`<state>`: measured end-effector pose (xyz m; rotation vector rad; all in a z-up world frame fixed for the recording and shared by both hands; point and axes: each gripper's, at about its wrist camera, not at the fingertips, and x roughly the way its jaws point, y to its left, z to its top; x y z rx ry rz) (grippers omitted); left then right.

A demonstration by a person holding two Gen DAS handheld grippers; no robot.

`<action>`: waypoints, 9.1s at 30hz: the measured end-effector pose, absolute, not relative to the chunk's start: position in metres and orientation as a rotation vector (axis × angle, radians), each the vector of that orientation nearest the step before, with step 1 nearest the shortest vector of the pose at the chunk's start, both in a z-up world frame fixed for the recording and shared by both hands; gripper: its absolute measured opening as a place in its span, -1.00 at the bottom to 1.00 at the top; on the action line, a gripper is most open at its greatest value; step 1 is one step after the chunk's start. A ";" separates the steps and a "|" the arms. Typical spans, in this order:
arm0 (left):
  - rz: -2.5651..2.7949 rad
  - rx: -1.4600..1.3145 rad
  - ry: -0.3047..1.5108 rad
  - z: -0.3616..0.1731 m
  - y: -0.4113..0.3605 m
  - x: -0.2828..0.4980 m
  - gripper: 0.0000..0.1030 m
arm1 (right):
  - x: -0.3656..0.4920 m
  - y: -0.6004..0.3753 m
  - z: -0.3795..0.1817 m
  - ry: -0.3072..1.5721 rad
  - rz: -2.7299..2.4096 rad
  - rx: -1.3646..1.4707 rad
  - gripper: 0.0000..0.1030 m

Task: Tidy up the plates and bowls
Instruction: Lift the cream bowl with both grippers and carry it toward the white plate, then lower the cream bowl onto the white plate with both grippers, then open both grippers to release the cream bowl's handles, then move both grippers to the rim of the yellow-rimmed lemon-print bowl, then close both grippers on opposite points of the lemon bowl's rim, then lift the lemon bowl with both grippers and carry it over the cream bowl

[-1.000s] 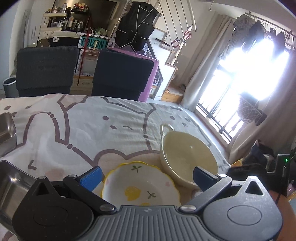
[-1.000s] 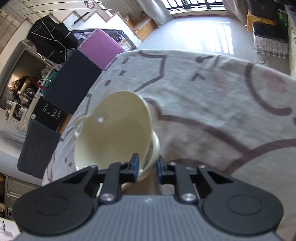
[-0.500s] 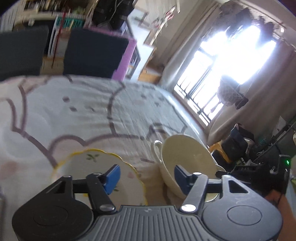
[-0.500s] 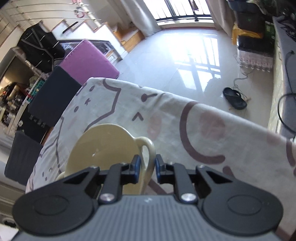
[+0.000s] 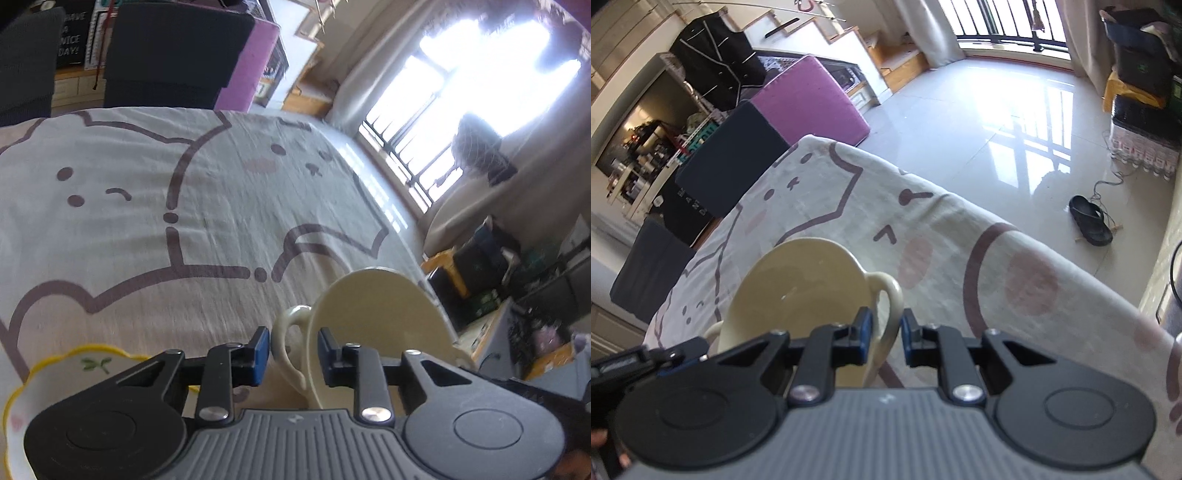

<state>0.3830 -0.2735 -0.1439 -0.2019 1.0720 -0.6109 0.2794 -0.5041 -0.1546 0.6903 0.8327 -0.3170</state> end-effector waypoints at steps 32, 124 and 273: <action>-0.600 -0.070 1.052 -0.152 -0.296 0.377 -0.47 | 0.295 -0.491 -0.151 0.865 -0.303 0.486 -0.49; -0.174 -0.282 0.989 -0.115 0.104 0.127 -0.46 | 0.220 -0.160 -0.117 1.081 0.367 0.170 -0.50; -0.300 -0.165 1.109 -0.162 -0.125 0.322 -0.82 | 0.383 -0.328 -0.167 1.149 0.076 0.317 -0.83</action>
